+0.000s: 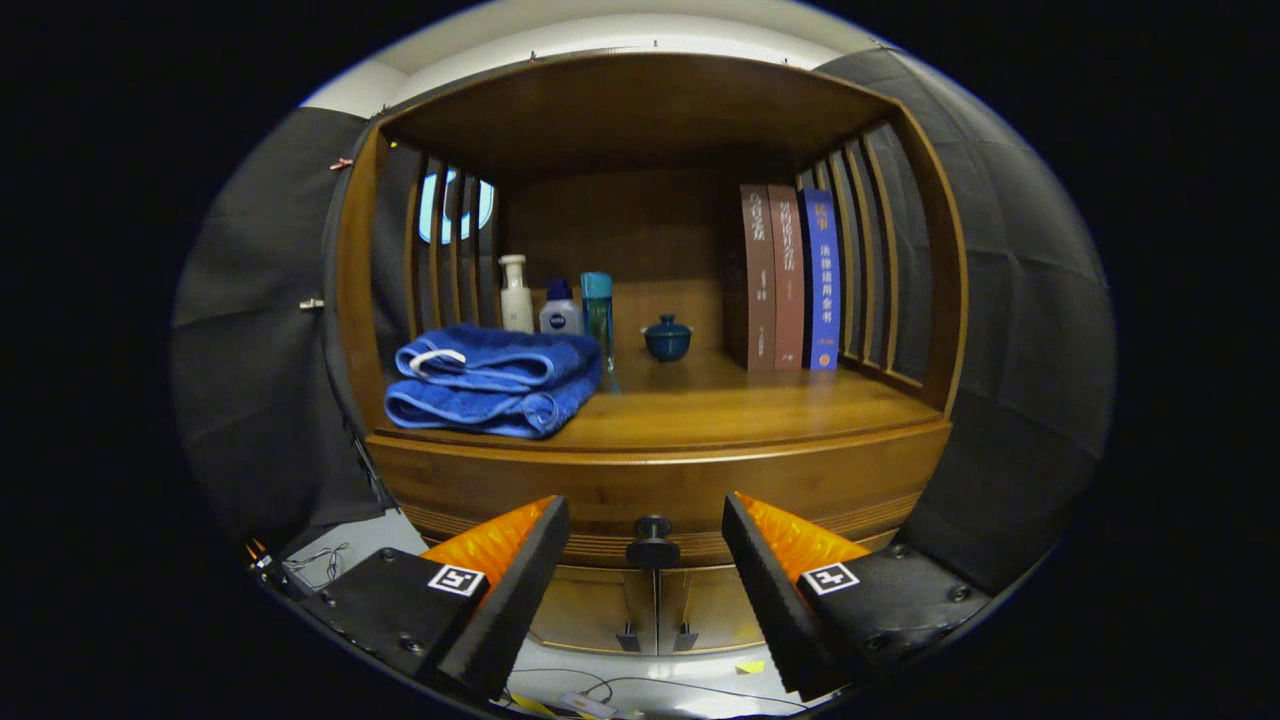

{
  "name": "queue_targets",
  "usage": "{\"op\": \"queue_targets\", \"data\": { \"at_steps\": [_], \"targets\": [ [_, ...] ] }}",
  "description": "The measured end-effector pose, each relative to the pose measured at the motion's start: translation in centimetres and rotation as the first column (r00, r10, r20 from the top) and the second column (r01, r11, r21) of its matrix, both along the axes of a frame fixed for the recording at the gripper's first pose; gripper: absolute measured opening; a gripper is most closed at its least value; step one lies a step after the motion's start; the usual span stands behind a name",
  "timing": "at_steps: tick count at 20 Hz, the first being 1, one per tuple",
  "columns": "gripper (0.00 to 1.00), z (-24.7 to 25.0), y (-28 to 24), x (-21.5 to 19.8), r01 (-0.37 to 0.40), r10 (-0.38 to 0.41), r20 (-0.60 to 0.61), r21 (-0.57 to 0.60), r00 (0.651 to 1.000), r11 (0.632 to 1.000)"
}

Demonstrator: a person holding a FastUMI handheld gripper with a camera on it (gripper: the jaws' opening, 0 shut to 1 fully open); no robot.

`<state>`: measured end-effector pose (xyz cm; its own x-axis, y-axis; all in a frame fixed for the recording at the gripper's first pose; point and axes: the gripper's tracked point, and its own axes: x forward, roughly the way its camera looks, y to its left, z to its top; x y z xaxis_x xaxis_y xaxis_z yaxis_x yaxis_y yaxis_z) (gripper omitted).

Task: Pull open the drawer, take out the items inside it, and place them on the countertop above the cabinet.

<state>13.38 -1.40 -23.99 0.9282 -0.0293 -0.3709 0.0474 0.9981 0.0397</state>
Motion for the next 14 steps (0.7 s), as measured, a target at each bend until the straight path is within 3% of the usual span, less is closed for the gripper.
{"op": "queue_targets", "data": {
  "at_steps": [5,6,7,10,14],
  "targets": [
    [0.91,-4.8,0.5,1.9,-0.01,0.011,-0.084,0.003,0.996,1.0],
    [0.87,-5.5,0.3,2.2,-0.006,0.006,-0.095,-0.002,0.995,1.0],
    [0.74,-6.1,0.4,2.4,-0.007,0.007,-0.105,-0.004,0.994,1.0],
    [0.68,-7.1,-0.3,2.5,0.022,-0.025,-0.114,-0.026,0.993,0.999],
    [0.46,-7.0,-0.4,2.6,0.021,-0.024,-0.099,-0.026,0.995,0.999]
  ]
}}
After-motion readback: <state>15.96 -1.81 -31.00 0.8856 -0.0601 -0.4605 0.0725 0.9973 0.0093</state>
